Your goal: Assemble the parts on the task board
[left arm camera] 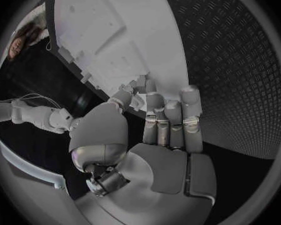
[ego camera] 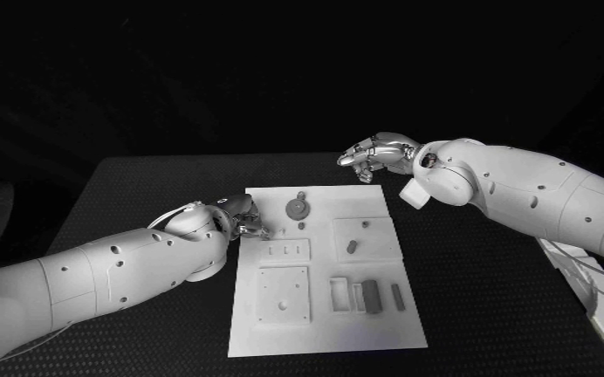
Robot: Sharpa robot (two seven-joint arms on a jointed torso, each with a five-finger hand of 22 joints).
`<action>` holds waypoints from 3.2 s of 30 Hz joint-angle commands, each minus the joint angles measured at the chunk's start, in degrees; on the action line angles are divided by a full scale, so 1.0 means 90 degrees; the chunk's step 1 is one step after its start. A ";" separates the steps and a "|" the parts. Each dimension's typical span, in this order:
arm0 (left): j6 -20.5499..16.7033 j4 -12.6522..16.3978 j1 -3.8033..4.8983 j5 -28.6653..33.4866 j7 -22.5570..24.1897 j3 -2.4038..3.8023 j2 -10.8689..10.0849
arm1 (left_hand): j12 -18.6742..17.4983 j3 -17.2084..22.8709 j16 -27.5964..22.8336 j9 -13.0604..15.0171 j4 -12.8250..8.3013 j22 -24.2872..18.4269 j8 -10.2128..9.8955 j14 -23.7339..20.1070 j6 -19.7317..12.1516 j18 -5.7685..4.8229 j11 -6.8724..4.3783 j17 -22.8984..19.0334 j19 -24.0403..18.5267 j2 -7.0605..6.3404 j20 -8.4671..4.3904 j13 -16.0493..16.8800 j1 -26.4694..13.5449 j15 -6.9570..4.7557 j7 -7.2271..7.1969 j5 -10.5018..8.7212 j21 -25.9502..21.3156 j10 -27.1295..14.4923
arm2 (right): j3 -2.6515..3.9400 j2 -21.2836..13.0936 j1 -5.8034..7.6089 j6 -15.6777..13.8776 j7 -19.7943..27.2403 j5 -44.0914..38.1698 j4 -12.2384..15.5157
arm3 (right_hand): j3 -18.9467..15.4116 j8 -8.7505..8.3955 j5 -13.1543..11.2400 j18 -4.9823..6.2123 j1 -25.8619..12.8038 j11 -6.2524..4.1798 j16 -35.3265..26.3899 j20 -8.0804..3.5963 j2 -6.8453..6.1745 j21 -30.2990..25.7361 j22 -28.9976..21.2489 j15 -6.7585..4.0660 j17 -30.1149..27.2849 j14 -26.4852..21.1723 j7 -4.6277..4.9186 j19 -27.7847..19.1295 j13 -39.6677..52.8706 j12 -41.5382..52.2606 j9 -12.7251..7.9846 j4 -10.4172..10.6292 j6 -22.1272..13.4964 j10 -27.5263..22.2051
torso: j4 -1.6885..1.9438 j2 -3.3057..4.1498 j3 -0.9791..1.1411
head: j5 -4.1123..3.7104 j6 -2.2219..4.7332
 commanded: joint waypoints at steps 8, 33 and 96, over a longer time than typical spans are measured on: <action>0.0168 0.0049 -0.0007 0.0074 0.0010 -0.0003 -0.0022 | 0.0023 0.0391 0.0023 0.0006 -0.0335 0.0109 0.0032 0.0037 -0.0013 0.0261 0.0034 -0.0010 0.0016 0.0391 -0.0087 -0.0009 0.0480 -0.0084 0.0023 0.0044 0.0012 0.0030 | 0.0003 0.0000 -0.0010 0.0081 0.0048 -0.0027 0.0002 | -0.0001 -0.0033 -0.0036 0.0085 -0.0052 -0.0004 0.0039 0.0026 0.0018 -0.0042 0.0010 -0.0010 -0.0009 -0.0055 0.0055 0.0025 -0.0010 0.0031 -0.0006 0.0029 0.0008 -0.0059 | -0.0009 -0.0001 0.0004 | 0.0011 0.0019; 0.0440 0.0102 -0.0027 0.0294 -0.0112 -0.0001 -0.0135 | 0.0028 0.0387 0.0024 0.0009 -0.0326 0.0109 0.0035 0.0048 0.0004 0.0261 0.0030 -0.0011 0.0026 0.0384 -0.0088 -0.0009 0.0483 -0.0088 0.0018 0.0131 0.0013 0.0039 | 0.0003 -0.0008 -0.0031 0.0088 0.0054 -0.0027 -0.0001 | -0.0001 -0.0033 -0.0036 0.0085 -0.0054 -0.0004 0.0043 0.0025 0.0018 -0.0042 0.0012 -0.0010 -0.0014 -0.0057 0.0055 0.0026 -0.0017 0.0036 -0.0007 0.0031 0.0007 -0.0062 | -0.0004 0.0002 0.0001 | -0.0011 0.0010; -0.0251 0.0772 0.0017 0.1393 -0.0569 0.0123 0.0006 | 0.0045 0.0308 0.0028 0.0012 -0.0374 0.0114 0.0019 0.0080 0.0001 0.0273 0.0022 -0.0017 0.0047 0.0592 -0.0102 -0.0014 0.0392 -0.0101 0.0013 -0.0076 0.0013 0.0058 | 0.0003 -0.0024 -0.0030 0.0076 0.0029 -0.0027 0.0013 | 0.0002 -0.0032 -0.0036 0.0085 -0.0043 -0.0004 0.0053 0.0024 0.0013 -0.0042 0.0017 -0.0010 -0.0026 -0.0061 0.0055 0.0025 -0.0035 0.0051 -0.0009 0.0023 0.0008 -0.0067 | -0.0014 0.0004 0.0004 | -0.0023 -0.0005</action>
